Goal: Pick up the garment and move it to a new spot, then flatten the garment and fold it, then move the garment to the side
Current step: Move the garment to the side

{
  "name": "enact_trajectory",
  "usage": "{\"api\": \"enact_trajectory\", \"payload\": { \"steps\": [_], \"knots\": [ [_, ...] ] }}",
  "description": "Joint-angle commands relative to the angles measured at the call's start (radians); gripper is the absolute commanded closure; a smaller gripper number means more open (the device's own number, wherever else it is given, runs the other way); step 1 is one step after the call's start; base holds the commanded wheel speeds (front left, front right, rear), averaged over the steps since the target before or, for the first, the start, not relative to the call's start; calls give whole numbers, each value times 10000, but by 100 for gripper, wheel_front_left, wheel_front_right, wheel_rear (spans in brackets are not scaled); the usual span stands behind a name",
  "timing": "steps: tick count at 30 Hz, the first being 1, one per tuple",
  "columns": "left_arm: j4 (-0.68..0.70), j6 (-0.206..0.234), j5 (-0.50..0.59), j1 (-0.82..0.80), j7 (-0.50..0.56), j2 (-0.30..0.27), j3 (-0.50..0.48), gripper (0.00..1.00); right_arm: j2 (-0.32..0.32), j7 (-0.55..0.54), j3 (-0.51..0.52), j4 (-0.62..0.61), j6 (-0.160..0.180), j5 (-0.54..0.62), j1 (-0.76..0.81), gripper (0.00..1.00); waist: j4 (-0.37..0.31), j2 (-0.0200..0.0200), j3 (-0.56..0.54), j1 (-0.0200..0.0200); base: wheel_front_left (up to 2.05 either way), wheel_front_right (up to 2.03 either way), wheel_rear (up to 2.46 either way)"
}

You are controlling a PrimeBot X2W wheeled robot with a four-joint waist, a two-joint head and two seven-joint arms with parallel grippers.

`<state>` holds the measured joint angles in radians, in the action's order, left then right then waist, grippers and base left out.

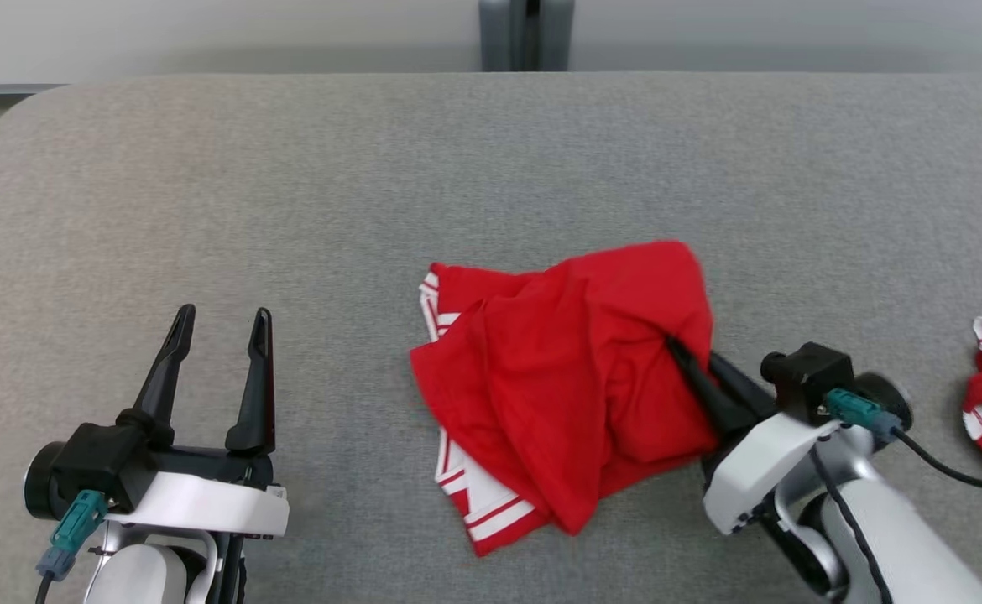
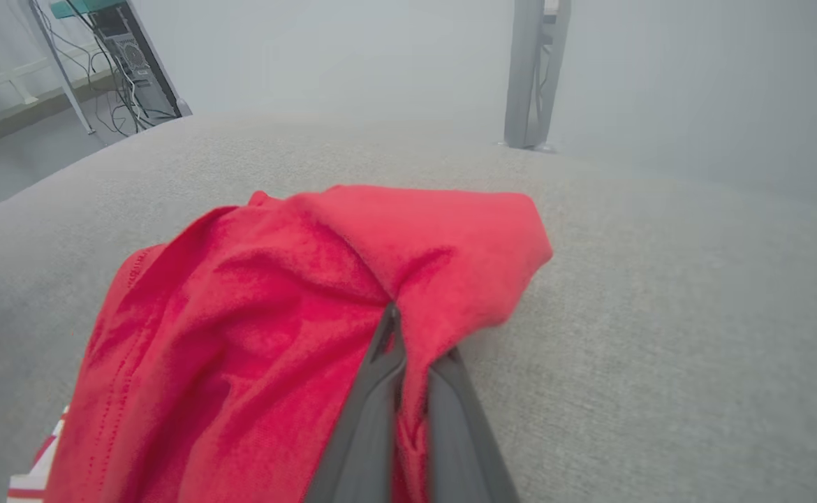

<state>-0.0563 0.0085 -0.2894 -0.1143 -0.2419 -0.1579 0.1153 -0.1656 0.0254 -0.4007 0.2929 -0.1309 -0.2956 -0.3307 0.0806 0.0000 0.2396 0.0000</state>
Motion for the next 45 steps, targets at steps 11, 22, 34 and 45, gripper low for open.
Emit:
{"api": "enact_trajectory", "payload": {
  "steps": [11, 22, 34, 45],
  "knots": [
    [151, -168, -11, -495, -115, -125, 51, 0, -2825, -2138, 222, -4641, 6, 1713, 620, 100, -1401, 0, 429, 0, 0, 0, 0],
    [547, -223, 19, -743, 104, -504, 25, 0, -4823, -3327, 990, -6758, 6, 1832, 1071, 100, -2872, 0, 865, 0, 0, 0, 0],
    [916, -334, 35, -1245, 394, -729, 213, 0, -5507, -2215, 1797, -4154, 7, 1692, -180, 100, -3333, 0, 1682, 0, 0, 0, 0],
    [1110, -360, 7, -1533, 474, -896, 281, 0, -4421, -1668, 3767, -2003, 6, 3144, -473, 0, -3369, 0, 2403, 0, 0, 0, 0]
  ]
}}
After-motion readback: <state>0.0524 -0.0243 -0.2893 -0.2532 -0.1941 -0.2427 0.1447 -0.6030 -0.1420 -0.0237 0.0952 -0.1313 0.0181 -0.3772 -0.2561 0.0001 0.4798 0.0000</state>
